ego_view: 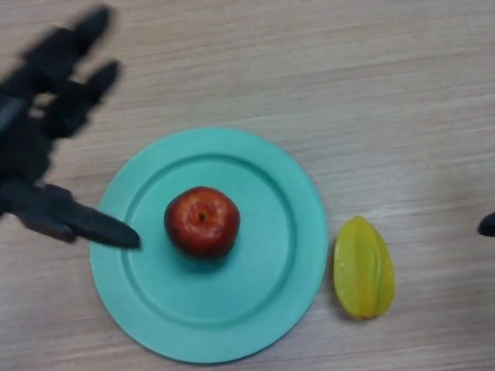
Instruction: Pick up the red apple and place it on the plate
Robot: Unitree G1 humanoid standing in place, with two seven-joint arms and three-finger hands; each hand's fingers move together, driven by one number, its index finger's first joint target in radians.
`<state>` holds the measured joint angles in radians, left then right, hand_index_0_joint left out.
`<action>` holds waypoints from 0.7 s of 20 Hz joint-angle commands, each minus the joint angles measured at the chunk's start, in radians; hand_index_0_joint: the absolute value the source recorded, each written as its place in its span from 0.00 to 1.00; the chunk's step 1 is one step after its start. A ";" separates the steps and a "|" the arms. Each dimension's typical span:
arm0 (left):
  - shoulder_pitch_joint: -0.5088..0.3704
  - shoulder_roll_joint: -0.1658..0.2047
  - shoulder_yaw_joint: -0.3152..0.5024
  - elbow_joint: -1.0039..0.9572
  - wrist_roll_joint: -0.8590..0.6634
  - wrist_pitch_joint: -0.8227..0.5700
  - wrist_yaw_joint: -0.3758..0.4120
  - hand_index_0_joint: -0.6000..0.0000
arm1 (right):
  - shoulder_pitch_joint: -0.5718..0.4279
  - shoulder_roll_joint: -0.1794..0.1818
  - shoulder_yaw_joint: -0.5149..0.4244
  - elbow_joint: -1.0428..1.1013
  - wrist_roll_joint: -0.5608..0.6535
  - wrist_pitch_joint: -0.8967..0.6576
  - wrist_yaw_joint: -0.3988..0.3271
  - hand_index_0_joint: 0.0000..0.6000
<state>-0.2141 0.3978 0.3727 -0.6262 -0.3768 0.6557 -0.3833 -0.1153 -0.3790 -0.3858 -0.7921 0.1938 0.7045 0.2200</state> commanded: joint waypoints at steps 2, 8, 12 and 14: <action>-0.006 0.030 0.043 -0.087 -0.144 -0.099 0.231 1.00 | -0.042 -0.040 -0.010 -0.040 -0.017 -0.159 -0.007 0.00; 0.082 0.005 0.001 -0.098 -0.016 -0.239 0.232 1.00 | -0.033 0.000 0.045 -0.070 0.008 -0.095 -0.014 0.00; 0.065 0.029 0.029 -0.102 -0.049 -0.169 0.190 1.00 | -0.051 -0.007 0.041 -0.111 0.066 -0.029 -0.054 0.00; 0.057 0.034 0.032 -0.097 -0.035 -0.192 0.192 1.00 | -0.058 -0.012 0.048 -0.090 0.058 -0.051 -0.059 0.00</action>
<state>-0.1345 0.3856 0.3224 -0.6667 -0.4118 0.5794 -0.1859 -0.1477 -0.3504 -0.2866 -0.8345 0.2129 0.7708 0.1909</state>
